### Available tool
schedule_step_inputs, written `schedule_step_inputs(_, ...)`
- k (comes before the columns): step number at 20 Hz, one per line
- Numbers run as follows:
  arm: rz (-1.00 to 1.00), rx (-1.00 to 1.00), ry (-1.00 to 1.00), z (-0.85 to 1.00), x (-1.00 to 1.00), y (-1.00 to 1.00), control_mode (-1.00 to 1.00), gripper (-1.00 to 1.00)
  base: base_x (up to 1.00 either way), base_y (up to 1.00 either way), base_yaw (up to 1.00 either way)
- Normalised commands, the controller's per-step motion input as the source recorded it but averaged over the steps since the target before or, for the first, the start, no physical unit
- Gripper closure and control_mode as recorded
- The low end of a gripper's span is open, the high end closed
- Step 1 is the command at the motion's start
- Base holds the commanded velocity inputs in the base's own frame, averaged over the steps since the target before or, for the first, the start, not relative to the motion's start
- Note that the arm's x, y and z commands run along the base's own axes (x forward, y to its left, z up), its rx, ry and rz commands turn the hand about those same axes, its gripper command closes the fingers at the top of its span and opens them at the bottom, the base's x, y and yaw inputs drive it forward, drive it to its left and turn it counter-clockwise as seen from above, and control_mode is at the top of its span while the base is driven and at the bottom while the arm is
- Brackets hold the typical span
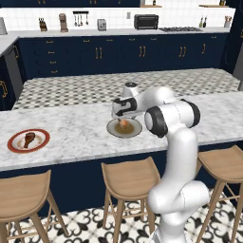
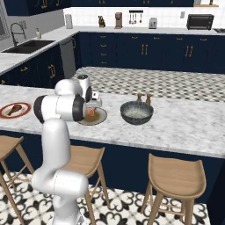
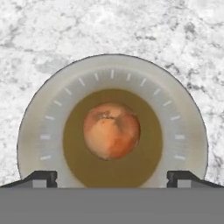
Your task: Pick the chicken drumstick and onion from their plates and place them in the bowl. Then put the bowl in the fridge.
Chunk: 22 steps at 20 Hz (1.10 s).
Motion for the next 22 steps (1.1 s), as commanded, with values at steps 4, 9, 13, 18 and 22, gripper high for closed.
schedule_step_inputs(4, 0.00, 0.00, 0.02, -0.31, 0.50, 0.07, -1.00, -1.00, 0.00, 0.00, 0.00)
schedule_step_inputs(9, 0.00, 0.00, 0.03, -0.38, 0.27, 0.00, -1.00, -1.00, 0.00, 0.00, 0.00)
schedule_step_inputs(13, 0.00, 0.00, 0.04, -0.35, 0.01, 0.00, -1.00, -1.00, 0.00, 0.00, 0.00)
schedule_step_inputs(18, 0.00, 0.00, 0.08, -0.29, -0.20, 0.01, -1.00, 1.00, 0.00, 0.00, 0.00)
schedule_step_inputs(22, 0.00, 0.00, 0.07, -0.06, -0.55, -0.01, -1.00, 1.00, 0.00, 0.00, 0.00)
